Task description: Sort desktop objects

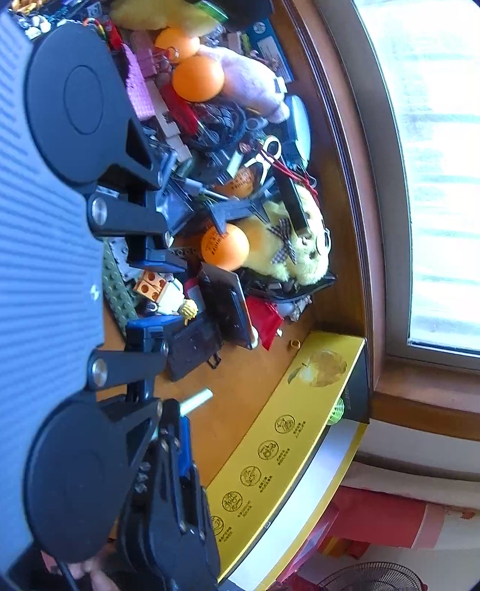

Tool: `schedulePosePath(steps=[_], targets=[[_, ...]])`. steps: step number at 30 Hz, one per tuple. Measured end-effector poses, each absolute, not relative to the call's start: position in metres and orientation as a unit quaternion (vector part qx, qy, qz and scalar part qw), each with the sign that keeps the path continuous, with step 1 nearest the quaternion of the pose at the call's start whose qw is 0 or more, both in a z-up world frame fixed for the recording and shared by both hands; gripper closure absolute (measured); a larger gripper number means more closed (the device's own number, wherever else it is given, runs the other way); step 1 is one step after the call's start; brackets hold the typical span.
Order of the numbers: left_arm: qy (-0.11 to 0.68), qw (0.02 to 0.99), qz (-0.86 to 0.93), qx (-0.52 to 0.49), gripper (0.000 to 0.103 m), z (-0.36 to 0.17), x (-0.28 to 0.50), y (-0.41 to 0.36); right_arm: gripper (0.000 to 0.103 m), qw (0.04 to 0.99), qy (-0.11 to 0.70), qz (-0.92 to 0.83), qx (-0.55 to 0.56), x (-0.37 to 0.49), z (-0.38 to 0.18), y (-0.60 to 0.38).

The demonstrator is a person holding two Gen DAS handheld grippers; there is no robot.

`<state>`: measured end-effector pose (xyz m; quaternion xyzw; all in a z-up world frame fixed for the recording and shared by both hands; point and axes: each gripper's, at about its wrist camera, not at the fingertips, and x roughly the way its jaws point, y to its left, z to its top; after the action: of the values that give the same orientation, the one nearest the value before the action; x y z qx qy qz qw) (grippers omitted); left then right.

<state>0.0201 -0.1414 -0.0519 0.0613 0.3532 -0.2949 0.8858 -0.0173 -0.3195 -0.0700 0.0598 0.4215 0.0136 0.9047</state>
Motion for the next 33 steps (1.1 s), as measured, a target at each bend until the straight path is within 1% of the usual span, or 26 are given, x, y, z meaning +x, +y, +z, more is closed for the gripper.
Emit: schedulePosePath(steps=[8,17,26,33], targets=[[0.339,0.882,-0.319,0.072,0.074,-0.046,0.025,-0.172,0.088,0.919,0.385,-0.013,0.083,-0.030,-0.041,-0.348],[0.306,0.874,-0.368,0.089,0.074,-0.028,0.028,-0.225,0.088,0.932,0.338,-0.052,0.119,-0.050,-0.007,-0.394],[0.274,0.857,-0.424,0.102,0.074,-0.009,0.031,-0.300,0.088,0.937,0.303,-0.111,0.133,-0.072,0.016,-0.444],[0.266,0.843,-0.451,0.125,0.074,-0.005,0.035,-0.358,0.088,0.930,0.296,-0.162,0.147,-0.087,0.017,-0.484]])
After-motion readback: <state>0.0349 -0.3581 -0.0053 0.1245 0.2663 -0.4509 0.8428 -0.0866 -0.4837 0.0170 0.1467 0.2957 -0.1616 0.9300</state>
